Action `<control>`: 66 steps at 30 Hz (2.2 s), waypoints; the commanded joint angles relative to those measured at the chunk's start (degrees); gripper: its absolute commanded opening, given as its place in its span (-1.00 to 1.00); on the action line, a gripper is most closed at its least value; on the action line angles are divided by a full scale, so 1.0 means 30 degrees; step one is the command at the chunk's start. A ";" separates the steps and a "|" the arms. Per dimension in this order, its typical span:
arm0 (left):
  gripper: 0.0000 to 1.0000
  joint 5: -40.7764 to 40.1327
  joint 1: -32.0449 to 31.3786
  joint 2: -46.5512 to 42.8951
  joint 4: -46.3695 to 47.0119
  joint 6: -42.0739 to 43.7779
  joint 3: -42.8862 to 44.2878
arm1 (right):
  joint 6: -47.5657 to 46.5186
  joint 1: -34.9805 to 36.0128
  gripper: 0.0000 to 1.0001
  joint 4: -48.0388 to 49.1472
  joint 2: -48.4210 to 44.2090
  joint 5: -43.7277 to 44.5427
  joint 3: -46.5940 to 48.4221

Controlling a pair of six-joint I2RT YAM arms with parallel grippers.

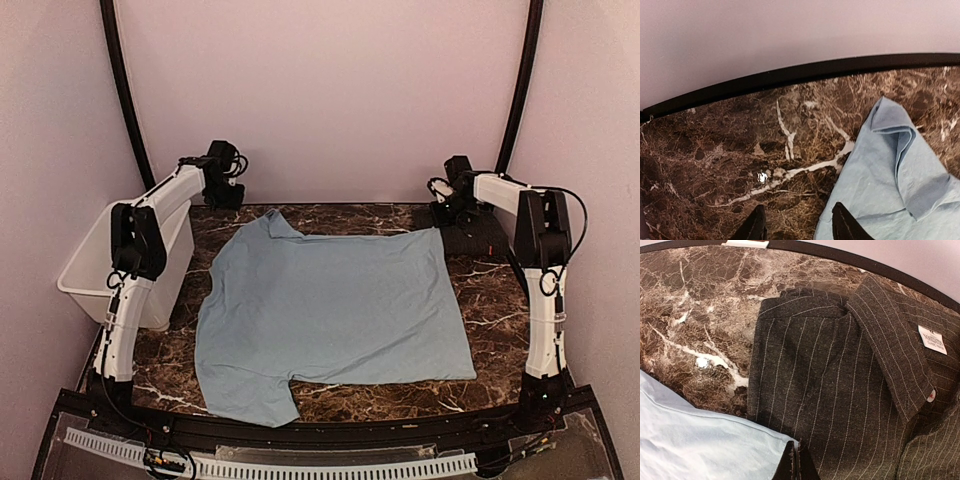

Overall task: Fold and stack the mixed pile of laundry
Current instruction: Adjust the flattened T-shirt at the center of the board, then pick up the flattened T-shirt from the center of the board.

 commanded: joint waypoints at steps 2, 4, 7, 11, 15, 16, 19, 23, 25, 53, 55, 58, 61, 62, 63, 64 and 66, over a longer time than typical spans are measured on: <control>-0.13 -0.1980 -0.1338 -0.0903 -0.1179 0.2799 -0.0852 | -0.0138 -0.0097 -1.00 0.0296 -0.1326 -0.0026 -0.0190; -0.13 -0.1820 -0.1388 -0.0784 -0.1311 0.2726 -0.0824 | -0.0138 -0.0100 -1.00 0.0311 -0.1352 -0.0030 -0.0224; -0.14 -0.1827 -0.1405 -0.0449 -0.1581 0.2718 -0.0817 | -0.0138 -0.0102 -1.00 0.0326 -0.1335 -0.0088 -0.0175; -0.14 -0.2047 -0.1420 0.0117 -0.1300 0.2919 -0.0821 | -0.0138 -0.0101 -1.00 0.0297 -0.1330 -0.0077 -0.0202; -0.15 -0.2471 -0.1420 0.0648 -0.0636 0.3043 -0.0683 | -0.0138 -0.0100 -1.00 0.0308 -0.1418 -0.0041 -0.0302; -0.15 -0.2490 -0.1420 0.0844 -0.0437 0.3085 -0.0643 | -0.0138 -0.0100 -1.00 0.0313 -0.1418 -0.0046 -0.0295; -0.17 -0.2768 -0.1420 0.1475 -0.0126 0.3316 -0.0336 | -0.0138 -0.0100 -1.00 0.0296 -0.1407 -0.0018 -0.0276; -0.21 -0.3176 -0.1474 0.2250 0.0057 0.3723 0.0037 | -0.0142 -0.0100 -1.00 0.0217 -0.1333 0.0012 -0.0166; -0.25 -0.3281 -0.1478 0.2485 0.0231 0.3805 0.0068 | -0.0145 -0.0100 -1.00 0.0221 -0.1330 0.0012 -0.0199; -1.00 -0.3298 -0.1361 -0.1985 0.2978 0.3960 -0.4137 | 0.0168 -0.0071 -1.00 0.0498 -0.3211 0.0147 -0.1941; -1.00 -0.3113 -0.1376 -0.2513 0.3248 0.4022 -0.5229 | 0.0233 -0.0071 -1.00 0.0639 -0.3615 0.0158 -0.2497; -1.00 -0.3045 -0.1390 -0.3800 0.4412 0.4012 -0.7520 | 0.0271 -0.0071 -1.00 0.0888 -0.4191 0.0136 -0.3206; -1.00 -0.2847 -0.1405 -0.5046 0.5156 0.4093 -0.9286 | 0.0351 -0.0047 -1.00 0.0970 -0.4617 0.0107 -0.3802; -1.00 -0.2806 -0.1398 -0.5286 0.5201 0.4093 -0.9573 | 0.0425 -0.0015 -1.00 0.0985 -0.4788 0.0126 -0.4032; -1.00 -0.2760 -0.1393 -0.5730 0.5307 0.4151 -1.0176 | 0.0482 -0.0013 -1.00 0.1005 -0.5007 0.0149 -0.4331; -1.00 -0.2586 -0.1392 -0.5950 0.5364 0.4195 -1.0472 | 0.0566 -0.0013 -1.00 0.1074 -0.5232 0.0150 -0.4621; -1.00 -0.2116 -0.1413 -0.6692 0.5725 0.4296 -1.1511 | 0.0795 0.0009 -1.00 0.1329 -0.5800 0.0124 -0.5426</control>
